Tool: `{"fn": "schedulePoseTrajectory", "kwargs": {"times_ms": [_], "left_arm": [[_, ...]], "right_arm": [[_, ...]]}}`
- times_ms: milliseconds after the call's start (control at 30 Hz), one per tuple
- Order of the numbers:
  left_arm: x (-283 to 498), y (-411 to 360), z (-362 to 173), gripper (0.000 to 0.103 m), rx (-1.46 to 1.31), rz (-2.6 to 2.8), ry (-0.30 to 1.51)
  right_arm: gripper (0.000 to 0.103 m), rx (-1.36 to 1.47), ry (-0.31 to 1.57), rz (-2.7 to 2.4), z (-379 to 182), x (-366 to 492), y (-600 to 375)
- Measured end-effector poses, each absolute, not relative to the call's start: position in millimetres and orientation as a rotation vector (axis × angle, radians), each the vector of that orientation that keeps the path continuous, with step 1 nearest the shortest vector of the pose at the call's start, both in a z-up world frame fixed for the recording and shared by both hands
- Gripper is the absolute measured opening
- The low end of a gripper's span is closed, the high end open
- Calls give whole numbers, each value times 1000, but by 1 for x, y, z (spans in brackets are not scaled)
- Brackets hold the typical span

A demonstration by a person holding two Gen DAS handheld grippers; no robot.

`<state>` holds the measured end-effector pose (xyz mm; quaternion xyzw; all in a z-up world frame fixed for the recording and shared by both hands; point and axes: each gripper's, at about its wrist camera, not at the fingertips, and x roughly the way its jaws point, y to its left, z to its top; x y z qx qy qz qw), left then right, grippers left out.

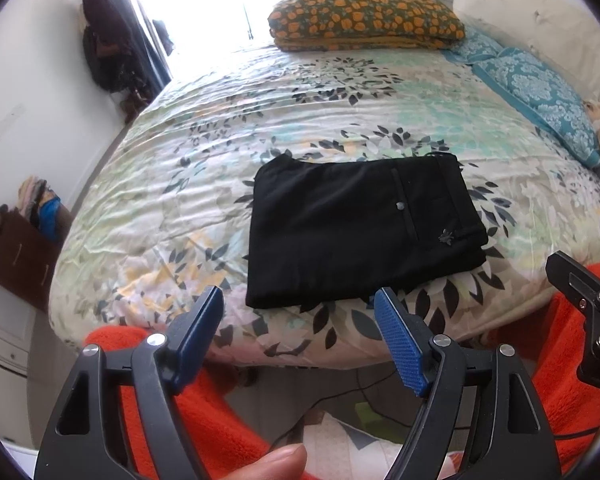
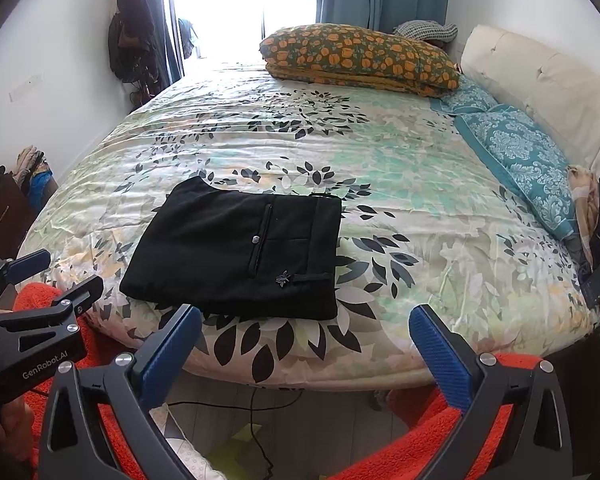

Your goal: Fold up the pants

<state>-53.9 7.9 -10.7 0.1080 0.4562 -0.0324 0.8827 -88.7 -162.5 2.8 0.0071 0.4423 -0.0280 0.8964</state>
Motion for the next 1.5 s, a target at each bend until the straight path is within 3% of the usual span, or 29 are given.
{"fn": "schedulePoseTrajectory", "kwargs": {"times_ms": [33, 167, 333, 467, 700, 1500], "left_arm": [[-53, 8, -12, 88, 224, -71, 961], [-49, 15, -10, 89, 166, -101, 996], [-43, 28, 7, 94, 179, -101, 916], [-43, 29, 18, 94, 202, -28, 871], [-53, 14, 9, 94, 185, -71, 933], [-58, 13, -3, 93, 157, -115, 982]], "right_arm": [[103, 16, 919, -54, 2, -88, -162], [103, 52, 930, 3, 0, -87, -166], [103, -43, 995, 46, -1, -84, -176], [103, -161, 1016, -7, 4, -83, -177], [103, 100, 965, -36, 20, -92, -176], [103, 40, 975, -43, 9, -96, -160]]}}
